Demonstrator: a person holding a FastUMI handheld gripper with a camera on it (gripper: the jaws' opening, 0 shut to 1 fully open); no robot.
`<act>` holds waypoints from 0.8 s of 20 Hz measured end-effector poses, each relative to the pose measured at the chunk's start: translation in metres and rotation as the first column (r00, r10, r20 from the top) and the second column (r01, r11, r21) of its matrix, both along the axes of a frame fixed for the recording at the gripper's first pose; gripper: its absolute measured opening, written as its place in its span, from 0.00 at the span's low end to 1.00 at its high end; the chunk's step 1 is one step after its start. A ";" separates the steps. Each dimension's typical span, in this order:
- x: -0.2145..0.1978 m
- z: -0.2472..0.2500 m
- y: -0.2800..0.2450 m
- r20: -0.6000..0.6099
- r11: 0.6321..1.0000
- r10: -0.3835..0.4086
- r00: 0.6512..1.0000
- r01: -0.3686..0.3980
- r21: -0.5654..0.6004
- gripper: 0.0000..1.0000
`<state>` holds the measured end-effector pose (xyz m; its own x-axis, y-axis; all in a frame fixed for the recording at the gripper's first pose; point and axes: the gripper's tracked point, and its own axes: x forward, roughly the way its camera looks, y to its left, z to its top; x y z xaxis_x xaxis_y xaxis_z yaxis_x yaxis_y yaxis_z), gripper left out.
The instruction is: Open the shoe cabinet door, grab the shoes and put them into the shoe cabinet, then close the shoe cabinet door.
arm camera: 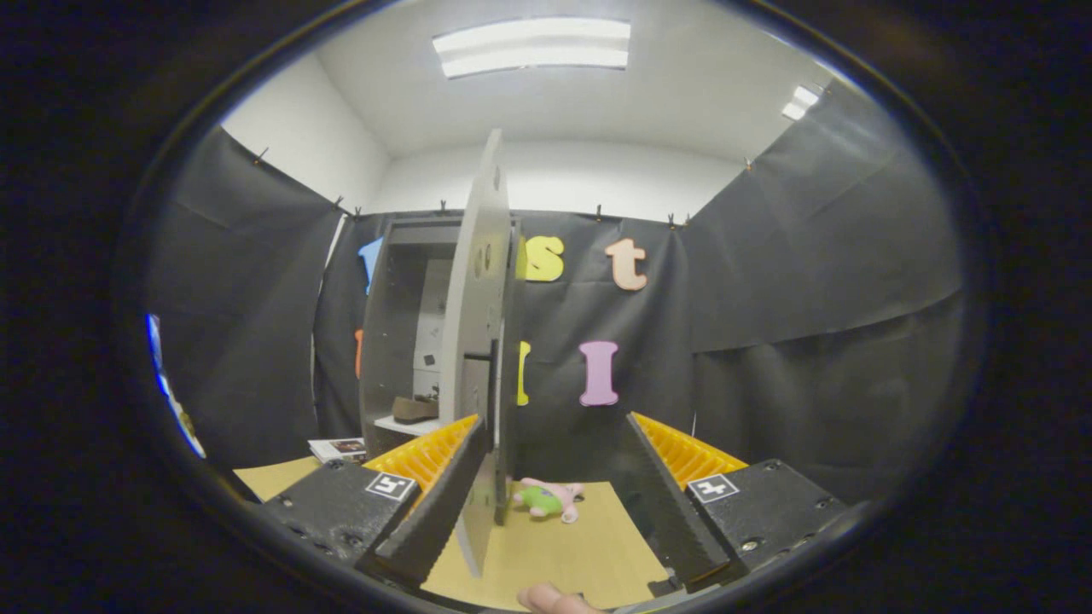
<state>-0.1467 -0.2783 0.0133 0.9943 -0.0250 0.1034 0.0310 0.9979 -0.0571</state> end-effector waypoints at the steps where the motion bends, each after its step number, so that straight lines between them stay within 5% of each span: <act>1: 0.005 -0.006 -0.007 -0.006 1.000 -0.001 1.000 0.001 -0.020 1.00; 10: 0.055 -0.085 -0.056 -0.154 0.997 -0.025 0.988 0.013 -0.073 1.00; 16: 0.087 -0.137 -0.042 -0.236 1.000 0.000 0.972 -0.003 -0.012 1.00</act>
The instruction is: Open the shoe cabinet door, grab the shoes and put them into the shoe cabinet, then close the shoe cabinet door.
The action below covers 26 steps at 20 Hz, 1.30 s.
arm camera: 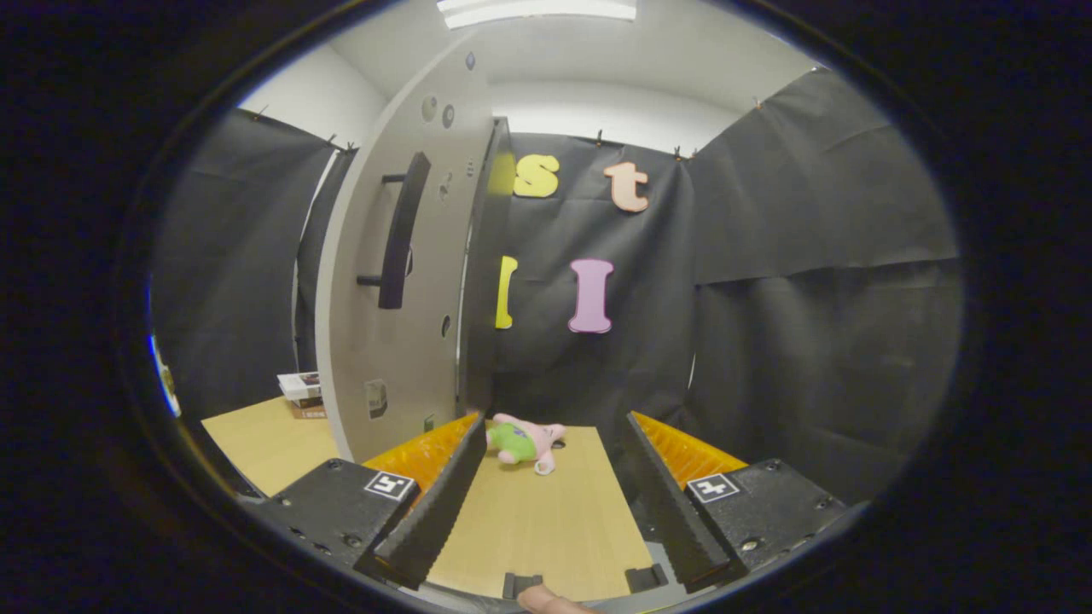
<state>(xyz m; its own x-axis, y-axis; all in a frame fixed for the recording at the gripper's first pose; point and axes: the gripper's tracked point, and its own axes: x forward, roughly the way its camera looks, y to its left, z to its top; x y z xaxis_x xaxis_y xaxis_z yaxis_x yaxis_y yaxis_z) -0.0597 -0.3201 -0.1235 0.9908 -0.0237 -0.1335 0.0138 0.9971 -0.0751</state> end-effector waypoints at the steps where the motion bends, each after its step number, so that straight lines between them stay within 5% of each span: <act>1: 0.004 0.000 0.005 0.003 1.000 -0.004 1.000 0.004 0.008 1.00; 9: 0.012 -0.010 0.100 -0.011 0.992 0.124 0.992 -0.124 0.022 1.00; 12: 0.016 -0.012 0.110 -0.016 0.997 0.081 0.997 -0.081 0.015 0.96; 17: 0.020 -0.016 0.161 -0.039 0.988 0.137 0.990 -0.134 0.074 0.95; 26: 0.029 -0.016 0.229 -0.018 0.992 0.125 0.992 -0.124 0.034 0.95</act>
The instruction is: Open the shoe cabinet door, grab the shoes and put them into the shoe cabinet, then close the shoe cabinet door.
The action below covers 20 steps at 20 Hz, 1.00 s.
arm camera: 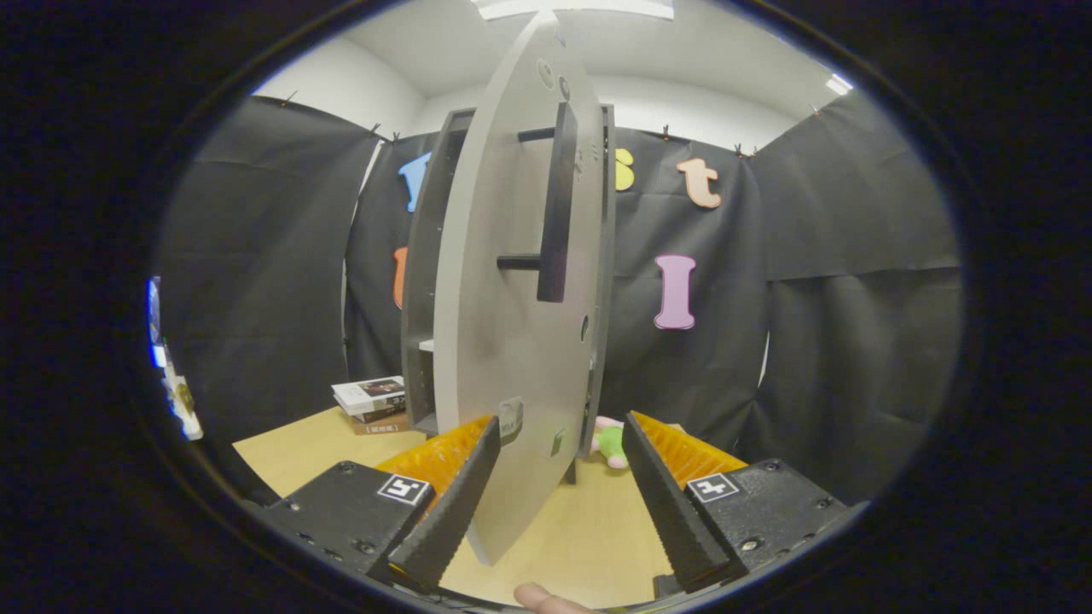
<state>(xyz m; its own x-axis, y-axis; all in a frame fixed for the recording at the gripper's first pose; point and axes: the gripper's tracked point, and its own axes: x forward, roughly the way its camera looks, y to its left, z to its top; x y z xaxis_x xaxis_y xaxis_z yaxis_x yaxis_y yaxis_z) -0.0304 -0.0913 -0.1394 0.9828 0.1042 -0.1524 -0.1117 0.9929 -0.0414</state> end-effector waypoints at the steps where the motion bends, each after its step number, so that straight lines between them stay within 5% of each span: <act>1: 0.002 -0.002 0.007 -0.008 1.000 0.004 1.000 -0.004 0.017 0.95; 11: 0.035 0.002 0.067 0.052 0.999 -0.049 0.997 0.048 0.020 0.95; 16: 0.041 -0.016 0.124 0.019 0.993 0.071 0.997 -0.073 0.089 0.96; 20: 0.022 -0.020 0.115 -0.009 0.995 0.079 0.997 -0.078 0.068 0.98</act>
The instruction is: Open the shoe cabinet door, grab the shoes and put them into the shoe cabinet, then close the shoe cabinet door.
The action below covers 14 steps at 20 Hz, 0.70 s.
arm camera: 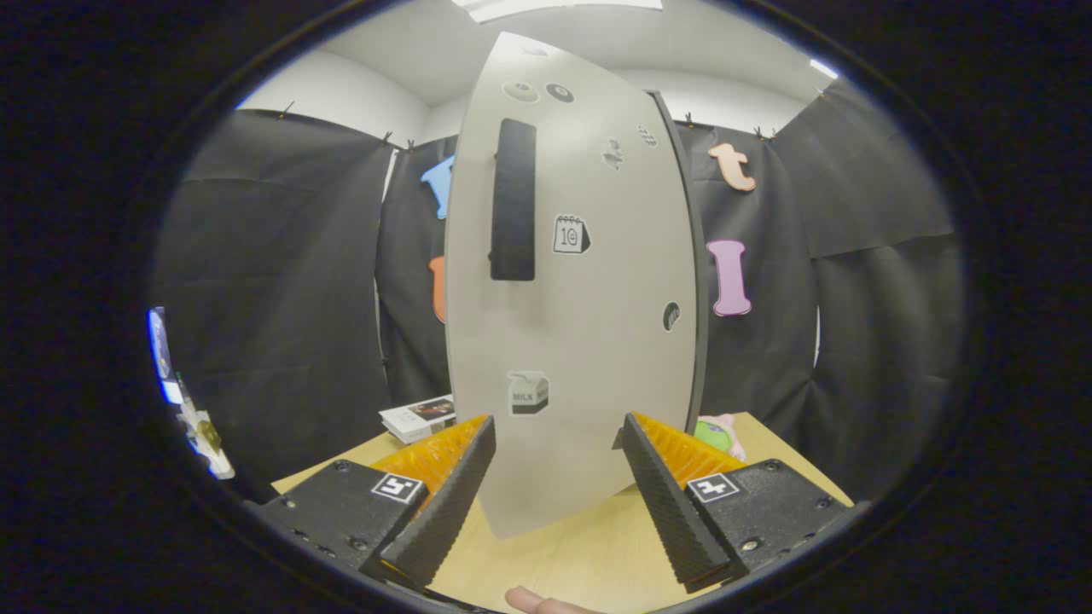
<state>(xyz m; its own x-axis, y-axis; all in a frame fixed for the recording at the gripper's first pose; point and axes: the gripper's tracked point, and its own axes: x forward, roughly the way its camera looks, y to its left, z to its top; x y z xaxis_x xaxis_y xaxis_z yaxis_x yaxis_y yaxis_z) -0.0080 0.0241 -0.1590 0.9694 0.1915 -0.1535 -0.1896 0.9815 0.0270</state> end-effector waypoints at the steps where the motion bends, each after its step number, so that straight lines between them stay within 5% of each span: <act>1: -0.004 0.002 -0.002 -0.001 1.000 -0.003 1.000 0.003 0.001 0.98; 14: -0.063 0.061 -0.045 0.079 0.997 -0.068 0.995 0.065 0.033 0.98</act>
